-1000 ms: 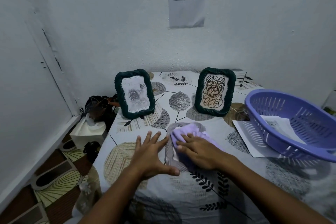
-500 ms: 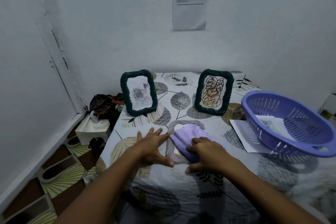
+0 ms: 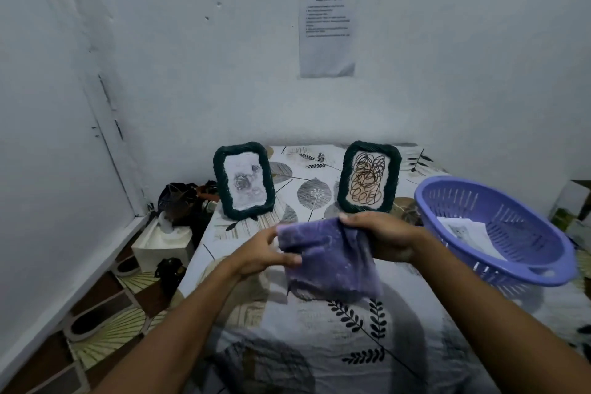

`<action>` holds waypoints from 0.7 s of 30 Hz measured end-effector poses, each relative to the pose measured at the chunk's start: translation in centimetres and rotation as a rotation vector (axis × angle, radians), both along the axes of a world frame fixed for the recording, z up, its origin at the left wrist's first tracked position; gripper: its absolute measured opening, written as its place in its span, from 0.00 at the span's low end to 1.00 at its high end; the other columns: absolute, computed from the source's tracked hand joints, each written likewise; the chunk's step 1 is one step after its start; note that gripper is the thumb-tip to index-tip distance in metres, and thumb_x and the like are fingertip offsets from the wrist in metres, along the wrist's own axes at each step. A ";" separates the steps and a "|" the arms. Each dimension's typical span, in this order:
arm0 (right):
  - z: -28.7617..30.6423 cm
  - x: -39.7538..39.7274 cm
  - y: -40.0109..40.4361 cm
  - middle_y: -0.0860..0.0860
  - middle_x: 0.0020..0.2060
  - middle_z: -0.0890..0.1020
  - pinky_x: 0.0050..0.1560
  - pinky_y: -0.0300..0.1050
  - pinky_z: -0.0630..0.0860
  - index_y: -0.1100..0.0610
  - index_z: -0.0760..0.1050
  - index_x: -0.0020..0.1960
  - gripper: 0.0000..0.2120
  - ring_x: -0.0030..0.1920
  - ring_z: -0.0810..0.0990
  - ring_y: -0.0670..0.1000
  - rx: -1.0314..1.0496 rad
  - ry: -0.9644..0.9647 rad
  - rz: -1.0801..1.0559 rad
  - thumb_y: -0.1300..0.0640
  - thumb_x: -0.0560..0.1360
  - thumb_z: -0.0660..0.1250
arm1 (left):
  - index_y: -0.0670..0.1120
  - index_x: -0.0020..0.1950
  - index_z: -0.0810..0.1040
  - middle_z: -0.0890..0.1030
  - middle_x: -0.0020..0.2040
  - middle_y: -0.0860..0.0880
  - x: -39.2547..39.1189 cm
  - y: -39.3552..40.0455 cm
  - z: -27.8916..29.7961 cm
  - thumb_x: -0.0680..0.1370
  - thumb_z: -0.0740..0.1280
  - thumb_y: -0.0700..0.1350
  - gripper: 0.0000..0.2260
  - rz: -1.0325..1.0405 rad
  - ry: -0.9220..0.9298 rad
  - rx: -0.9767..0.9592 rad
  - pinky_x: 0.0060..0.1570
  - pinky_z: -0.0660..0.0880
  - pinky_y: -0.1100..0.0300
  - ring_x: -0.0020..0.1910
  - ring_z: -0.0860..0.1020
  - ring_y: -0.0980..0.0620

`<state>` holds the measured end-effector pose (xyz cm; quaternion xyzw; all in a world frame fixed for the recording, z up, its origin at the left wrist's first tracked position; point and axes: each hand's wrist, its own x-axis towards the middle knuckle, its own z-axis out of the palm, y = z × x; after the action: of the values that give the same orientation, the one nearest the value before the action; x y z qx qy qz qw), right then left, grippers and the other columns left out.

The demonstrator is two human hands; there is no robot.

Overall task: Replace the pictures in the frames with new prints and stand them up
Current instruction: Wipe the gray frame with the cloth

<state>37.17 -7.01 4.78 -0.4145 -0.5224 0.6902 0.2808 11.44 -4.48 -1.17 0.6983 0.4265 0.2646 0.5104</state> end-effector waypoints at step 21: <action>-4.4 -15.5 3.9 0.61 0.50 0.78 0.50 0.55 0.80 0.64 0.72 0.56 0.18 0.47 0.79 0.58 -0.106 -0.153 -0.214 0.73 0.68 0.71 | 0.32 0.60 0.75 0.80 0.55 0.32 -11.6 -0.5 -0.2 0.76 0.67 0.33 0.13 0.679 -0.430 -0.401 0.45 0.80 0.52 0.45 0.80 0.41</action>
<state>21.68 -3.14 0.43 -0.5335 -0.4579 0.6493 0.2899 -0.18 -4.94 -1.38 0.3351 0.5585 0.4683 0.5971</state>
